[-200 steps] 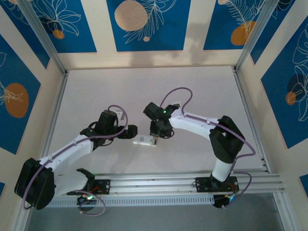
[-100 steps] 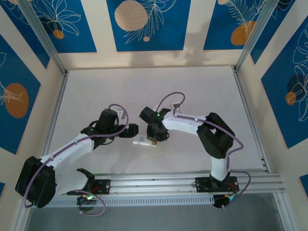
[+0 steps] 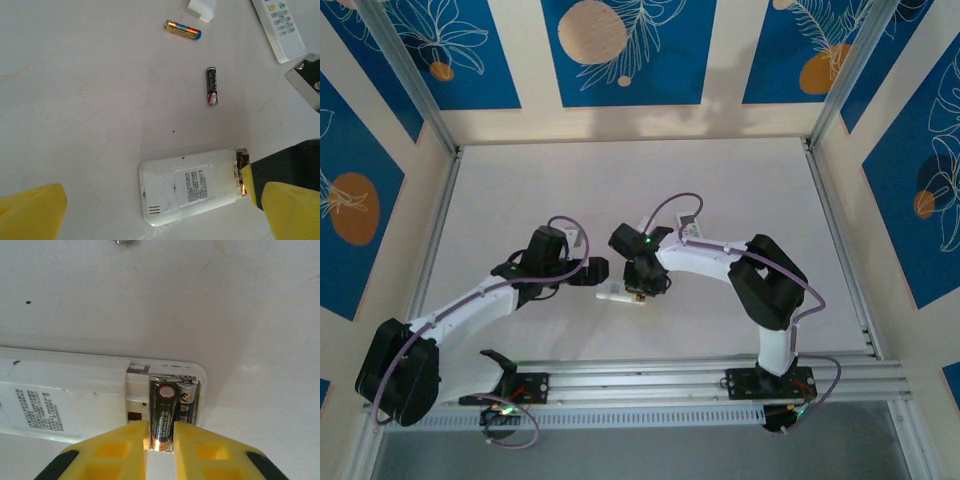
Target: Load the batteries into the remote control
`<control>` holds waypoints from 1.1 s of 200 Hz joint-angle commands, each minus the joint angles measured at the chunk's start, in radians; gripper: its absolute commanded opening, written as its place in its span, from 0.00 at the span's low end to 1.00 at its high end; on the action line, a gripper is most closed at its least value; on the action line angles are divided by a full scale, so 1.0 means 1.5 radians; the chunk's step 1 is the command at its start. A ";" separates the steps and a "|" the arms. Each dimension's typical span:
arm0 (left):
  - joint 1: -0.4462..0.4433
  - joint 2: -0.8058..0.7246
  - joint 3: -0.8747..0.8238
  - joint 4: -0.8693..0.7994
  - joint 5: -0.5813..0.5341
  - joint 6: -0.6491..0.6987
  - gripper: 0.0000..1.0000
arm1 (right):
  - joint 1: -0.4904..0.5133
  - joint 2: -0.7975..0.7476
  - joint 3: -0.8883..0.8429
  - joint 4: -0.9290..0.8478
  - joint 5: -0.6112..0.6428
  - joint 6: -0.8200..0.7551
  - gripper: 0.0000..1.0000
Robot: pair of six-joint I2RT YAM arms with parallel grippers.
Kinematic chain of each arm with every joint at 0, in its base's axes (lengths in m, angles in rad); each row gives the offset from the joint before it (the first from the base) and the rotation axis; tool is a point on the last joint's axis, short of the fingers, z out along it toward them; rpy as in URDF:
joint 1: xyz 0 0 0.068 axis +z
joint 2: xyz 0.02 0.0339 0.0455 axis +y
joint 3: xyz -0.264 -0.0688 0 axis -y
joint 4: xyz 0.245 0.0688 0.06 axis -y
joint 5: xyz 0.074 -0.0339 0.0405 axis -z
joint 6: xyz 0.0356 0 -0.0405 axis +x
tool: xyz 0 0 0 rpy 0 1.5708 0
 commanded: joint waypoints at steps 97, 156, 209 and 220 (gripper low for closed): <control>0.006 0.016 -0.003 0.011 0.021 -0.008 1.00 | 0.012 0.071 0.055 -0.051 0.099 -0.015 0.19; 0.007 0.013 0.002 0.007 0.017 -0.005 1.00 | 0.017 0.021 0.048 -0.033 0.107 -0.040 0.14; 0.006 0.014 0.006 0.005 0.013 -0.002 1.00 | 0.013 -0.004 0.029 -0.035 0.057 -0.027 0.13; 0.006 0.014 0.006 0.003 0.012 -0.001 1.00 | 0.010 -0.006 0.023 -0.032 0.045 -0.024 0.13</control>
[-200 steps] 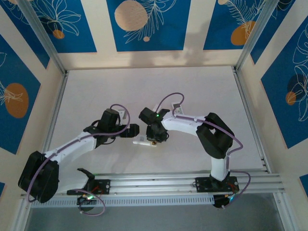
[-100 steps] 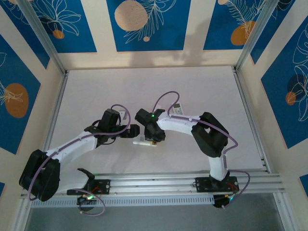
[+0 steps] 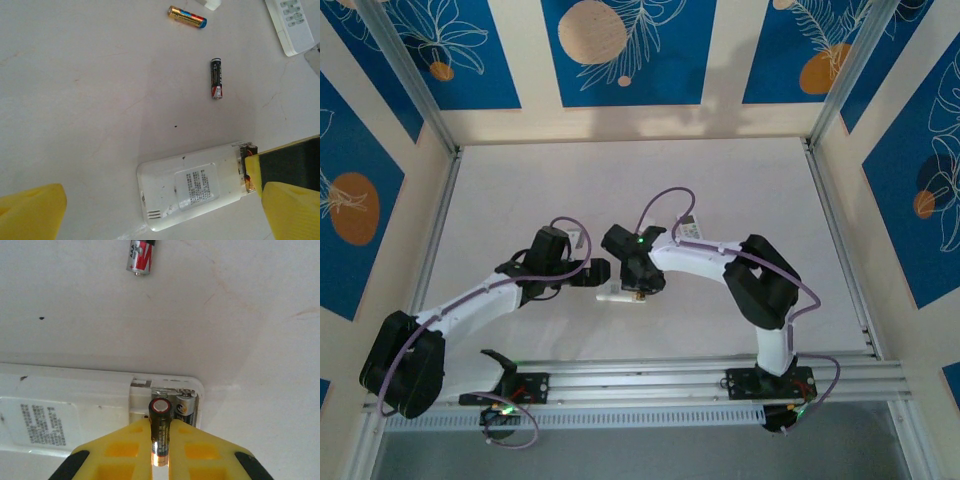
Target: Load the batteries into the remote control
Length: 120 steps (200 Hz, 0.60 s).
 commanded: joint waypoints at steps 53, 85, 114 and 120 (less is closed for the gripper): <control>0.007 -0.006 0.005 0.000 -0.001 0.004 1.00 | -0.010 -0.015 -0.030 0.003 -0.060 0.009 0.13; 0.006 -0.006 0.004 0.001 -0.001 0.003 1.00 | -0.012 -0.001 -0.034 0.020 -0.075 0.016 0.13; 0.007 -0.009 0.003 -0.002 -0.002 0.003 1.00 | -0.015 -0.002 -0.023 0.012 -0.073 0.014 0.13; 0.007 -0.010 0.001 -0.002 -0.004 0.002 1.00 | -0.018 -0.007 -0.022 0.007 -0.070 0.014 0.13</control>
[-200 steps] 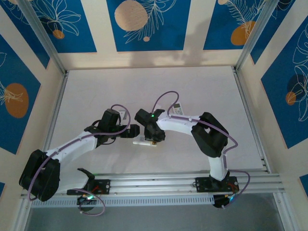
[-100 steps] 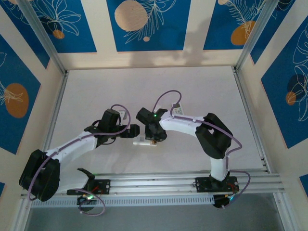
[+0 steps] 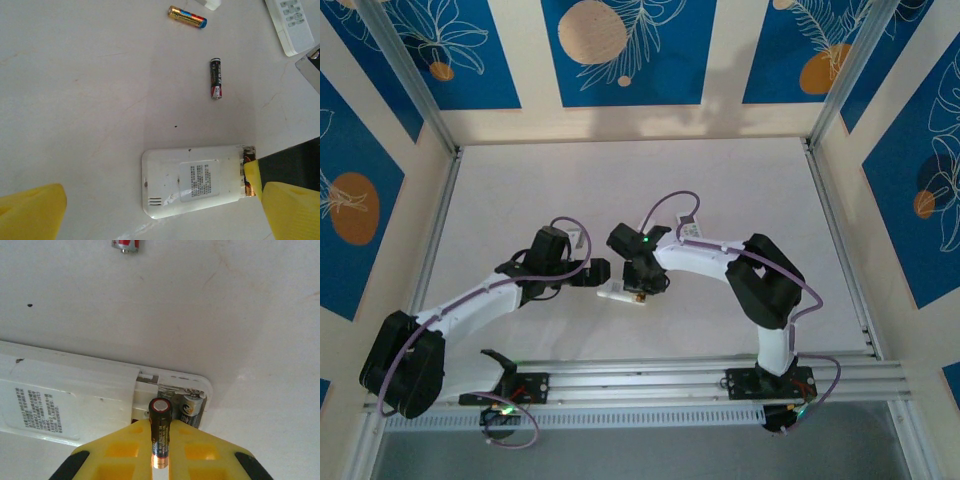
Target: Load the batteries into the remote control
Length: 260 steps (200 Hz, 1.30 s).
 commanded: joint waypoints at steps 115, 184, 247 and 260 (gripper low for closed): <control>0.007 -0.012 0.000 -0.003 -0.008 0.005 1.00 | -0.017 -0.011 -0.022 0.003 -0.059 0.052 0.13; 0.007 -0.007 -0.005 0.004 -0.008 0.003 1.00 | -0.022 -0.010 -0.025 0.003 -0.066 0.056 0.20; 0.007 0.021 -0.015 0.018 0.034 -0.004 1.00 | -0.022 -0.028 -0.019 -0.013 -0.052 0.046 0.21; 0.007 0.026 -0.019 0.022 0.046 -0.007 1.00 | -0.020 -0.026 -0.019 -0.010 -0.054 0.044 0.21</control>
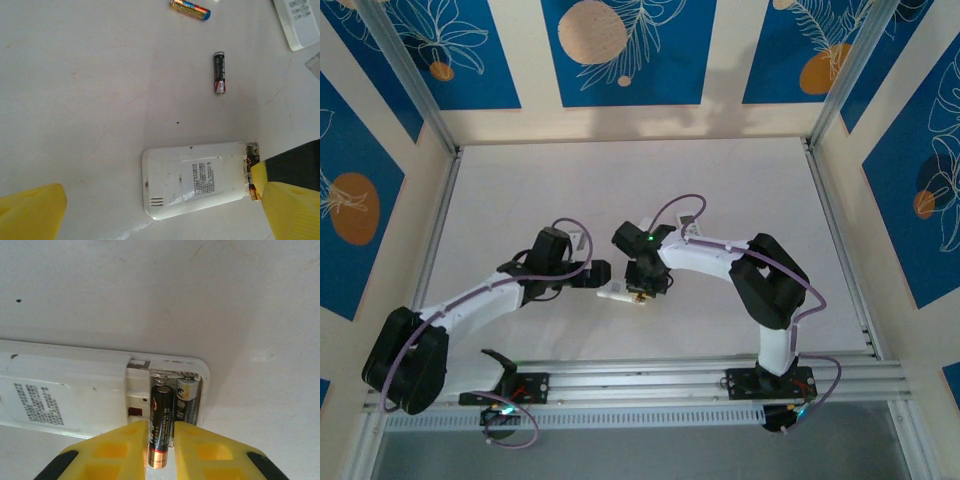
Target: Load the batteries into the remote control
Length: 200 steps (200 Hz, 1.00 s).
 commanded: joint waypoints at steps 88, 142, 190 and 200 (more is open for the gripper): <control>-0.012 0.108 -0.019 0.023 0.122 -0.031 0.84 | 0.003 0.033 0.001 -0.010 0.038 -0.026 0.13; -0.018 0.152 -0.005 0.016 0.119 -0.032 0.78 | 0.010 0.080 -0.004 0.001 0.116 -0.062 0.11; -0.019 0.153 -0.001 0.016 0.110 -0.037 0.79 | 0.005 0.064 0.021 -0.021 0.131 -0.092 0.11; -0.019 0.149 0.001 0.014 0.106 -0.035 0.80 | 0.007 0.036 0.027 -0.024 0.125 -0.100 0.12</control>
